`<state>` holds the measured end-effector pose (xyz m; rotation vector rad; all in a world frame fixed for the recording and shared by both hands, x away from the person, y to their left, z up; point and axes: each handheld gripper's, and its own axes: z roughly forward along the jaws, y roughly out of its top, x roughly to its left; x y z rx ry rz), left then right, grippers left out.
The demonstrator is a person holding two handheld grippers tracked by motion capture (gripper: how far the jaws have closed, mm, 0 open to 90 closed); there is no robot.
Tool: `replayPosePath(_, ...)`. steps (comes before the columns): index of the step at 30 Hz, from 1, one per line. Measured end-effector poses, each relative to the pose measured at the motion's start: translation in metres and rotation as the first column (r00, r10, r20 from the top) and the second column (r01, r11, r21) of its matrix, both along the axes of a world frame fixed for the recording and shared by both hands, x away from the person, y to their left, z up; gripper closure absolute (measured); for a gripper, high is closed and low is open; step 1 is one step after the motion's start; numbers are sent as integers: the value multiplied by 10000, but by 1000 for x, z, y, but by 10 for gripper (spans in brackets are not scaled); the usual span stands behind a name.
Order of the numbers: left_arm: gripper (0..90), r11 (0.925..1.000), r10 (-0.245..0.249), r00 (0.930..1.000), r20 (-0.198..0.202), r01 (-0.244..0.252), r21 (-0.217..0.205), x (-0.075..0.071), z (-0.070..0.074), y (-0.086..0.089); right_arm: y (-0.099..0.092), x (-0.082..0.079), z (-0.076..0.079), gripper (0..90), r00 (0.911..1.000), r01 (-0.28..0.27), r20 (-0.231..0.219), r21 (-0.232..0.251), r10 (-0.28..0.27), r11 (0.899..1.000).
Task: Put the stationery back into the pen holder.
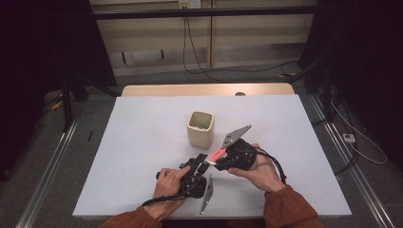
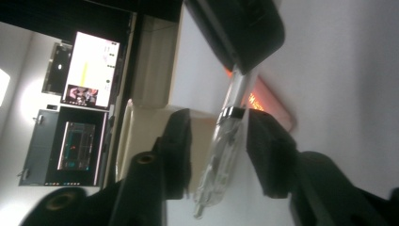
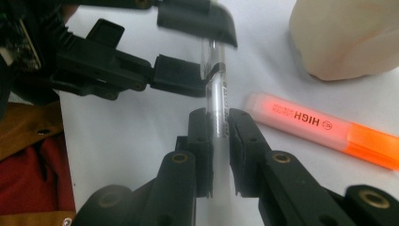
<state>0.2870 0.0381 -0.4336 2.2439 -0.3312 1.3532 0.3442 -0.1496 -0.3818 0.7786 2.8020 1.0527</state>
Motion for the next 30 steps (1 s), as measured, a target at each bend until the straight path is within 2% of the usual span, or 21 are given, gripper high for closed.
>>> replayPosePath(5, 699, 9992, -121, 9998, 148, 115, 388, -1, -3, -4, 0, 0, -1, 803, 10000, -19, -31, 13, 19, 10000)
replayPosePath(7, 756, 9992, -173, 9998, 72, 170, 357, -1, -3, -6, 1, 0, -2, 803, 10000, -53, -36, -7, 53, 10000)
replayPosePath(11, 789, 9987, -156, 9999, 43, 154, 481, -2, -5, -6, 0, 0, -2, 803, 10000, 16, -71, 95, -16, 10000)
replayPosePath(13, 794, 9994, -122, 9999, -69, 124, 317, -2, -5, -6, -1, 1, -3, 801, 9999, 28, -114, 252, -25, 9997)
replayPosePath(17, 800, 10000, -95, 9986, -526, 96, 25, -1, -4, -4, -5, 0, -4, 800, 10000, -37, -22, 601, 39, 9982)
replayPosePath(18, 800, 9997, -141, 9969, -772, 123, -228, -1, -5, -4, -6, -1, -4, 799, 10000, -66, 20, 670, 65, 9977)
replayPosePath(20, 801, 9997, -118, 9955, -940, 96, -241, 0, -3, -4, -7, -1, -4, 785, 10000, -6, 23, 821, 4, 9966)
replayPosePath(22, 802, 9988, -75, 9906, -1369, 9, -480, 2, -3, -2, -8, -3, -3, 740, 9999, 63, 101, 881, -72, 9961)
replayPosePath(26, 802, 9973, 123, 9813, -1923, -259, -686, 5, 1, 3, -12, -5, -5, 598, 9982, 87, 579, 1064, -150, 9943)
replayPosePath(28, 802, 9945, 105, 9745, -2241, -335, -993, 7, 3, 4, -15, -6, -6, 524, 9965, 328, 735, 1079, -409, 9936)
replayPosePath(30, 802, 9919, 142, 9673, -2533, -456, -1184, 8, 4, 6, -18, -6, -7, 488, 9951, 490, 797, 1097, -580, 9928)
